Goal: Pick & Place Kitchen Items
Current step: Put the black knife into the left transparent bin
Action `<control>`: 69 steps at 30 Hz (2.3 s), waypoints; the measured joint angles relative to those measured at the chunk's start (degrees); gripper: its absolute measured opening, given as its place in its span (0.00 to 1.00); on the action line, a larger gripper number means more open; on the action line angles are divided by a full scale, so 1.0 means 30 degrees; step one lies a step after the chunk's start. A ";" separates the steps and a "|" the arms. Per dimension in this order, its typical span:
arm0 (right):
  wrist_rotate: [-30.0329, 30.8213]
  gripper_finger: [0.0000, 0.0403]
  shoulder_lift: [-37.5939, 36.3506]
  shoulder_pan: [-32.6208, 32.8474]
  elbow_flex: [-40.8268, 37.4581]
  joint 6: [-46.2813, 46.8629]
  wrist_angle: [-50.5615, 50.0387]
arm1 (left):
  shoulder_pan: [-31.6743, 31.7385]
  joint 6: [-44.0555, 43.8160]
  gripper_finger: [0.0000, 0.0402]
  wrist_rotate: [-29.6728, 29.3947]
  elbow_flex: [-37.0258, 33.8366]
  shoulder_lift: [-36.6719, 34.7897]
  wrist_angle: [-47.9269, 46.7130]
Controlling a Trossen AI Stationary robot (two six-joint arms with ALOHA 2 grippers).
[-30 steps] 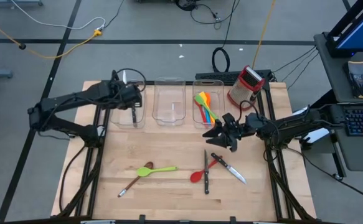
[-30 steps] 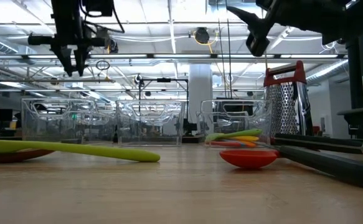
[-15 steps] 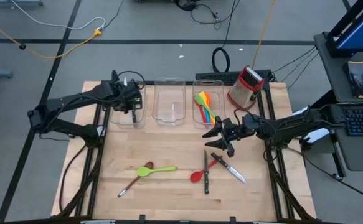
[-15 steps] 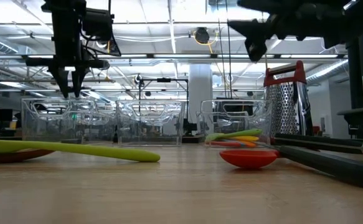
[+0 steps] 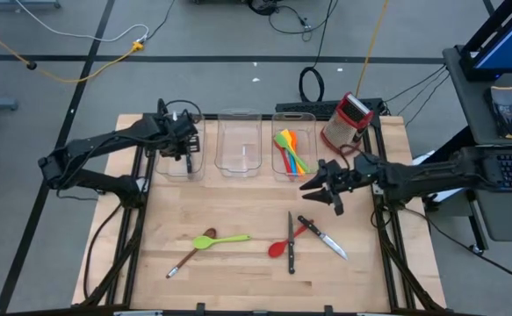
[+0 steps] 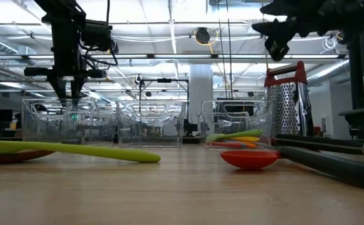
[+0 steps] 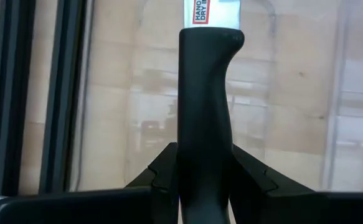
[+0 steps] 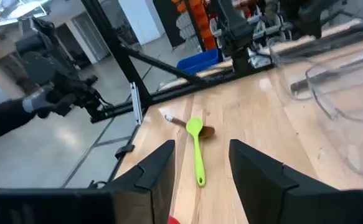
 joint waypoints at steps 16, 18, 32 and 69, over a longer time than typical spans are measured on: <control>0.0111 0.33 -0.3358 -0.0273 0.0012 -0.0003 -0.2628 | 0.1112 0.0645 0.24 0.0093 -0.0978 0.3232 0.2426; 0.0111 0.33 -0.3358 -0.0273 0.0012 0.0000 -0.2723 | 0.1238 0.0716 0.25 0.0245 -0.0978 0.3831 0.2674; 0.0111 0.33 -0.3358 -0.0273 0.0012 0.0000 -0.3263 | 0.1494 0.1476 0.27 0.1091 -0.0903 0.6549 0.4599; 0.0106 0.33 -0.3358 -0.0273 0.0012 0.0503 -0.3256 | 0.1494 0.1613 0.57 0.2105 -0.0981 0.3274 0.4534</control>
